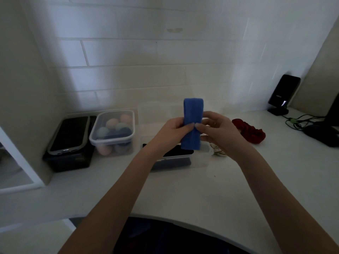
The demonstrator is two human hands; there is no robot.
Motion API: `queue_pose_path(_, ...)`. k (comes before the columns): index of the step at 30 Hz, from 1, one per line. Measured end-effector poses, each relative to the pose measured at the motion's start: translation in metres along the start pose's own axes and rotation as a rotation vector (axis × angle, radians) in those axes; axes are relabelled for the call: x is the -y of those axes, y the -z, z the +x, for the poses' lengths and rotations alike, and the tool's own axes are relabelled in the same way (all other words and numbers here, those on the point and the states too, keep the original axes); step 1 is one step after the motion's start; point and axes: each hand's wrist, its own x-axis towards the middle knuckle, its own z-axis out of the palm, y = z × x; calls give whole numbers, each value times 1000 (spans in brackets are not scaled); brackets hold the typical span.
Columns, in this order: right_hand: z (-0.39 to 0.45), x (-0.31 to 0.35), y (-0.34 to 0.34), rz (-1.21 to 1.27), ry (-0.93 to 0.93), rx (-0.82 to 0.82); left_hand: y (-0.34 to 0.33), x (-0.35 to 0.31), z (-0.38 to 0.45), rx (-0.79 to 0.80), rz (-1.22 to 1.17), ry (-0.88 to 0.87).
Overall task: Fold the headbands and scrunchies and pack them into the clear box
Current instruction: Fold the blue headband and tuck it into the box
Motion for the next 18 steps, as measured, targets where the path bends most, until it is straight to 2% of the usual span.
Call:
queue_pose_path(4, 1, 2, 0, -16, 35, -17, 2, -1, -1, 20, -19, -12)
queue_pose_path(10, 2, 1, 4, 2, 26, -81, 4, 4, 0, -58, -39, -100)
queue_pose_path(16, -1, 1, 9, 53, -64, 32, 4, 1, 1, -51, -2, -95)
queue_pose_path(18, -2, 1, 8, 46, -52, 23, 4, 0, 0, -40, 21, -85)
